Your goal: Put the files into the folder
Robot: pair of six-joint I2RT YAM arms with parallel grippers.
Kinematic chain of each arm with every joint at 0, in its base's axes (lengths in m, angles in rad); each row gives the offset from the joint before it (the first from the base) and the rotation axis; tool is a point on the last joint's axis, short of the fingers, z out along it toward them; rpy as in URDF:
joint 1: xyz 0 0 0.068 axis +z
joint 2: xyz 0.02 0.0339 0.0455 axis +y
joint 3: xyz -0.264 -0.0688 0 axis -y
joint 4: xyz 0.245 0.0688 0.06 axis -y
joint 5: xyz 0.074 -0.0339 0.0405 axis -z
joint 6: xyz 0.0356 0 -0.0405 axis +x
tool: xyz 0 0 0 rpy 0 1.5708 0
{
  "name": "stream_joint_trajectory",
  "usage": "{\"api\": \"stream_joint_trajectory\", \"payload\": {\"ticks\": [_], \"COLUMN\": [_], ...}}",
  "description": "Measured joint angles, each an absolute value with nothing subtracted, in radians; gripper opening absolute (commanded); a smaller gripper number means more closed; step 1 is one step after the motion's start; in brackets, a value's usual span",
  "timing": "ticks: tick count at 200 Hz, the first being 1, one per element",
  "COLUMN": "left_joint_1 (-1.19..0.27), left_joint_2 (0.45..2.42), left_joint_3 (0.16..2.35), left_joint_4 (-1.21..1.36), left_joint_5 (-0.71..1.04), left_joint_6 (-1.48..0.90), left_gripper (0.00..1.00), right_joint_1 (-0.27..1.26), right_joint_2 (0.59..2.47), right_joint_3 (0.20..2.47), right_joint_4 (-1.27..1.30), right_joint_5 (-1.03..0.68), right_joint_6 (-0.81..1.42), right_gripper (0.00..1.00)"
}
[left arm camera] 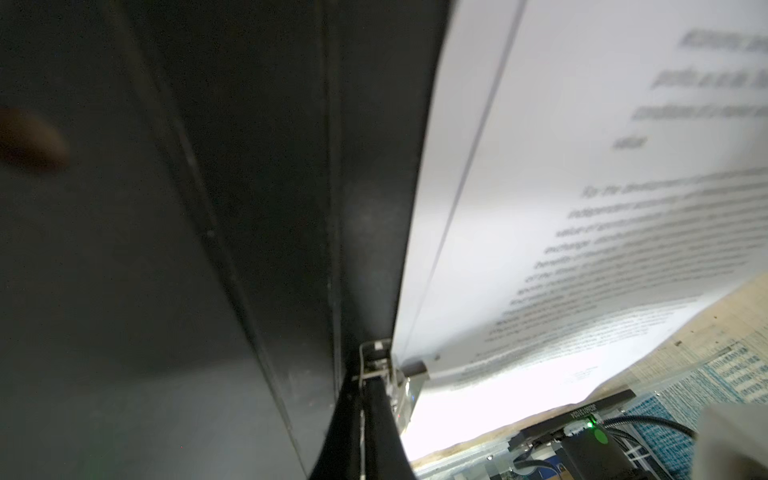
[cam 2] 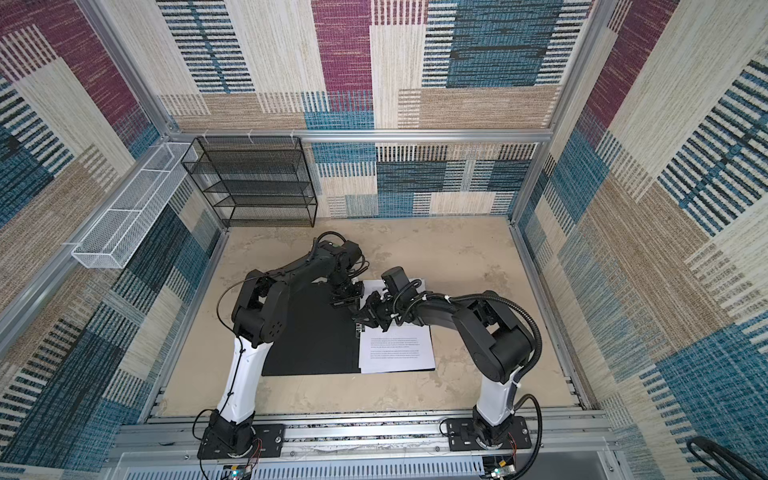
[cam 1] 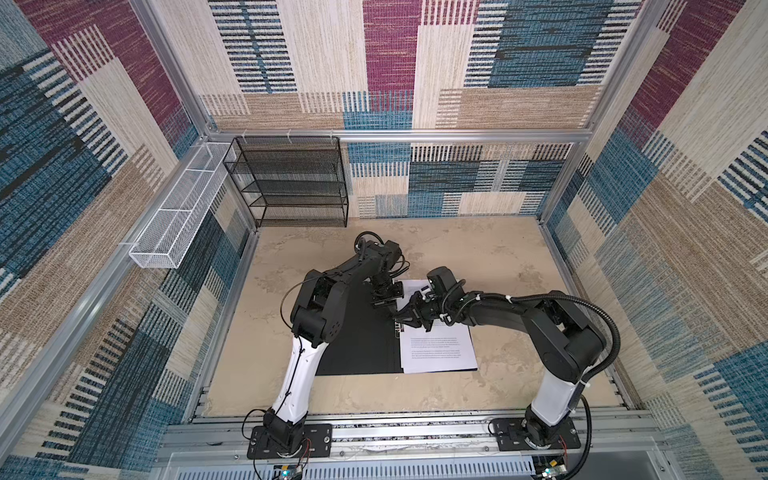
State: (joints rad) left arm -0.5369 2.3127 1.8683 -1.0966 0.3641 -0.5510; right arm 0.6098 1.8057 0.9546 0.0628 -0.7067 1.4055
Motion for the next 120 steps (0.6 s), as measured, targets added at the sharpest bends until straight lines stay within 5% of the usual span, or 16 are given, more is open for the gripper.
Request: {"api": "stream_joint_trajectory", "payload": {"ticks": [120], "left_joint_1": [-0.537], "left_joint_2": [2.314], "left_joint_3": [1.869], "left_joint_4": [-1.097], "left_joint_5": [0.364], "left_joint_6": [-0.551], "left_gripper": [0.00], "right_joint_1": [0.617], "right_joint_2": [1.798], "right_joint_3": [0.935], "right_joint_4": [0.063], "right_joint_5": [-0.716], "right_joint_6": [1.408], "right_gripper": [0.06]}}
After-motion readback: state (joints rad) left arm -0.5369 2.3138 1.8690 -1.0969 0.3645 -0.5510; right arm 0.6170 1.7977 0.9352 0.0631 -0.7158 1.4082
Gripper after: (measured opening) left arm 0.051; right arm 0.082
